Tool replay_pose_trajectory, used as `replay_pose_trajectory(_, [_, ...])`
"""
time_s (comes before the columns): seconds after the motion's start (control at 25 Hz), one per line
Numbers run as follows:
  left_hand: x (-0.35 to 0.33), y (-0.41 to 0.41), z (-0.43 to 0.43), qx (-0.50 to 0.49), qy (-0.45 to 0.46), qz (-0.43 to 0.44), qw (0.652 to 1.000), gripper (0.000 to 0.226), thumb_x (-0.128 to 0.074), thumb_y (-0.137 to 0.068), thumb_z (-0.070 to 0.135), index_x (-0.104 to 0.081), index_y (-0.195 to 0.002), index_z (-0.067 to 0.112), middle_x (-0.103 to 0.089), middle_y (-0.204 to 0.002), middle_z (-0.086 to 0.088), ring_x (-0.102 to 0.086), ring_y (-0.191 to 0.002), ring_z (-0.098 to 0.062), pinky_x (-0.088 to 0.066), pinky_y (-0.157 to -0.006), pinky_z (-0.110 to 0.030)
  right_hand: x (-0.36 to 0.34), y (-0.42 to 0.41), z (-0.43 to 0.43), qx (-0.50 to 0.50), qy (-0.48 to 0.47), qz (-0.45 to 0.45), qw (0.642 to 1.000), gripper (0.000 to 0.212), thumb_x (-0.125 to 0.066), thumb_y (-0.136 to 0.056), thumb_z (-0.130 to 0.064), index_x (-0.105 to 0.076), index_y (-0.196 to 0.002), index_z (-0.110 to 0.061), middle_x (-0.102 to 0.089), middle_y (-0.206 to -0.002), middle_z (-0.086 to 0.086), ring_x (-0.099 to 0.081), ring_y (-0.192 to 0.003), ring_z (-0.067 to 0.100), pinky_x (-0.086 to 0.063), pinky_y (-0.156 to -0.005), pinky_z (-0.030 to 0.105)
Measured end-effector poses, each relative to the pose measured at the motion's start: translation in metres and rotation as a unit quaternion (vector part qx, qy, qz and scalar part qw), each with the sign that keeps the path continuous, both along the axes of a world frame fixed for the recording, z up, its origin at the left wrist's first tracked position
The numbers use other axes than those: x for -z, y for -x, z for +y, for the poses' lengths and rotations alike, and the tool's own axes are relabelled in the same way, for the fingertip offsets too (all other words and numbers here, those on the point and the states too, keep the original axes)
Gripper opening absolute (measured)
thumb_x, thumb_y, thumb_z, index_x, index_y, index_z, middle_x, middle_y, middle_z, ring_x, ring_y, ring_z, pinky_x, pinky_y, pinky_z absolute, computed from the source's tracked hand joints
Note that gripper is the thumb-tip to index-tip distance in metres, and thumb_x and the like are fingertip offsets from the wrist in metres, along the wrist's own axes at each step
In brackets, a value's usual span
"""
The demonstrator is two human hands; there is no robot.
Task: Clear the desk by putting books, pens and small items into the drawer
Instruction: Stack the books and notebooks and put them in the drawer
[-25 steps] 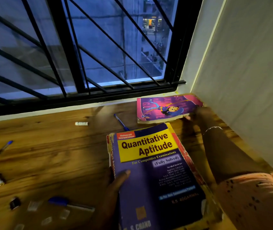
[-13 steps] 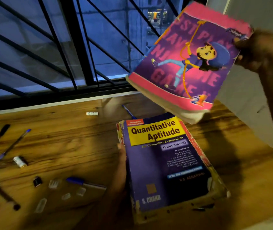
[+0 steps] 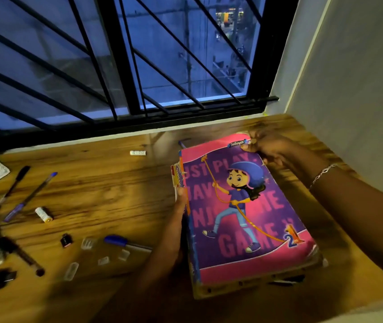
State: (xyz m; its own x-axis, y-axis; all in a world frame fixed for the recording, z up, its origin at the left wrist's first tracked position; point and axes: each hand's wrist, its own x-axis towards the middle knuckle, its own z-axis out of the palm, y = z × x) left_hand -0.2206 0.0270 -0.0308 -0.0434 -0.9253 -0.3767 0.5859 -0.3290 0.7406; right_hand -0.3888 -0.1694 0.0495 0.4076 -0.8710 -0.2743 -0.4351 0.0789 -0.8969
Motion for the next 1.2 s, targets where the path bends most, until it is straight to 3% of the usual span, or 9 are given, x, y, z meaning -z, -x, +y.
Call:
replay_pose_trajectory(0.12, [0.004,-0.002,-0.005,-0.029,-0.010,-0.052,0.998,0.058,-0.075,-0.067,0.037,-0.061,-0.118,0.012,-0.072,-0.102,-0.011,-0.070,-0.088,-0.025,-0.055,-0.084,-0.043,0.003,-0.001,0.009,0.004,0.020,0.013,1.000,0.011,-0.054,-0.091,-0.007,-0.057,-0.099,-0.014,-0.063,-0.045,-0.007,-0.048,-0.030,0.000,-0.032,-0.029,0.010])
replay_pose_trajectory(0.24, [0.001,0.000,-0.012,-0.051,-0.027,-0.083,0.995,0.039,-0.072,-0.059,0.008,-0.064,-0.097,0.009,-0.073,-0.069,-0.003,-0.068,-0.056,-0.015,-0.057,-0.058,-0.027,-0.004,0.010,0.018,0.031,0.031,0.006,0.999,0.006,-0.051,-0.094,-0.014,-0.055,-0.096,-0.012,-0.057,-0.056,-0.001,-0.049,-0.038,0.002,-0.037,-0.032,0.009])
replay_pose_trajectory(0.36, [-0.004,0.000,-0.015,-0.069,-0.040,-0.064,0.995,0.006,-0.062,-0.077,0.007,-0.062,-0.083,0.010,-0.069,-0.056,-0.001,-0.065,-0.046,-0.012,-0.054,-0.051,-0.022,-0.002,0.033,0.030,0.117,-0.002,-0.058,0.991,0.025,-0.045,-0.097,-0.017,-0.055,-0.075,-0.013,-0.051,-0.061,0.003,-0.050,-0.039,0.005,-0.043,-0.037,0.011])
replay_pose_trajectory(0.56, [-0.032,0.005,-0.004,-0.077,-0.005,-0.030,0.997,0.018,-0.045,-0.092,0.010,-0.060,-0.084,0.010,-0.069,-0.055,-0.002,-0.065,-0.045,-0.014,-0.053,-0.046,-0.022,0.023,0.074,0.079,0.211,-0.068,-0.053,0.974,0.024,-0.042,-0.097,-0.008,-0.052,-0.076,-0.013,-0.056,-0.055,0.007,-0.051,-0.032,0.007,-0.042,-0.035,0.012])
replay_pose_trajectory(0.68, [-0.068,0.012,0.006,-0.066,0.046,-0.025,0.996,0.023,-0.041,-0.094,0.012,-0.061,-0.083,0.011,-0.070,-0.057,-0.001,-0.066,-0.048,-0.013,-0.055,-0.046,-0.022,0.019,0.079,0.127,0.243,-0.041,-0.014,0.969,0.020,-0.036,-0.096,0.002,-0.053,-0.106,-0.003,-0.055,-0.043,0.000,-0.047,-0.027,-0.003,-0.036,-0.031,0.008])
replay_pose_trajectory(0.76, [-0.093,0.017,0.016,-0.075,0.089,-0.025,0.993,0.025,-0.040,-0.095,0.012,-0.061,-0.081,0.011,-0.070,-0.056,-0.001,-0.066,-0.047,-0.012,-0.054,-0.044,-0.022,0.018,0.073,0.157,0.256,-0.025,0.001,0.966,0.031,-0.034,-0.095,0.006,-0.041,-0.123,-0.005,-0.061,-0.081,0.016,-0.063,-0.056,-0.005,-0.047,-0.054,0.011])
replay_pose_trajectory(0.84, [-0.115,0.019,0.030,-0.094,0.133,-0.028,0.986,0.024,-0.039,-0.095,0.013,-0.060,-0.083,0.010,-0.070,-0.056,0.000,-0.066,-0.048,-0.012,-0.053,-0.045,-0.021,0.021,0.068,0.170,0.238,-0.017,0.042,0.970,0.034,-0.035,-0.096,0.004,-0.042,-0.129,0.004,-0.051,-0.124,0.030,-0.057,-0.099,0.023,-0.043,-0.076,0.029])
replay_pose_trajectory(1.0, [-0.133,0.011,0.058,-0.119,0.160,-0.034,0.979,0.022,-0.041,-0.093,0.017,-0.062,-0.091,0.012,-0.073,-0.066,0.000,-0.068,-0.058,-0.014,-0.057,-0.054,-0.024,0.044,0.060,0.169,0.160,-0.059,0.085,0.982,0.016,-0.047,-0.095,-0.016,-0.058,-0.101,-0.006,-0.059,-0.109,0.023,-0.051,-0.100,0.026,-0.043,-0.093,0.039])
replay_pose_trajectory(1.2, [-0.130,-0.005,0.082,-0.163,0.158,-0.088,0.970,0.017,-0.047,-0.090,0.019,-0.063,-0.091,0.015,-0.073,-0.073,0.001,-0.069,-0.065,-0.015,-0.059,-0.063,-0.029,0.037,0.049,0.170,0.196,-0.100,0.012,0.975,0.039,-0.047,-0.092,-0.005,-0.045,-0.130,0.005,-0.049,-0.135,0.022,-0.047,-0.125,0.035,-0.041,-0.102,0.040])
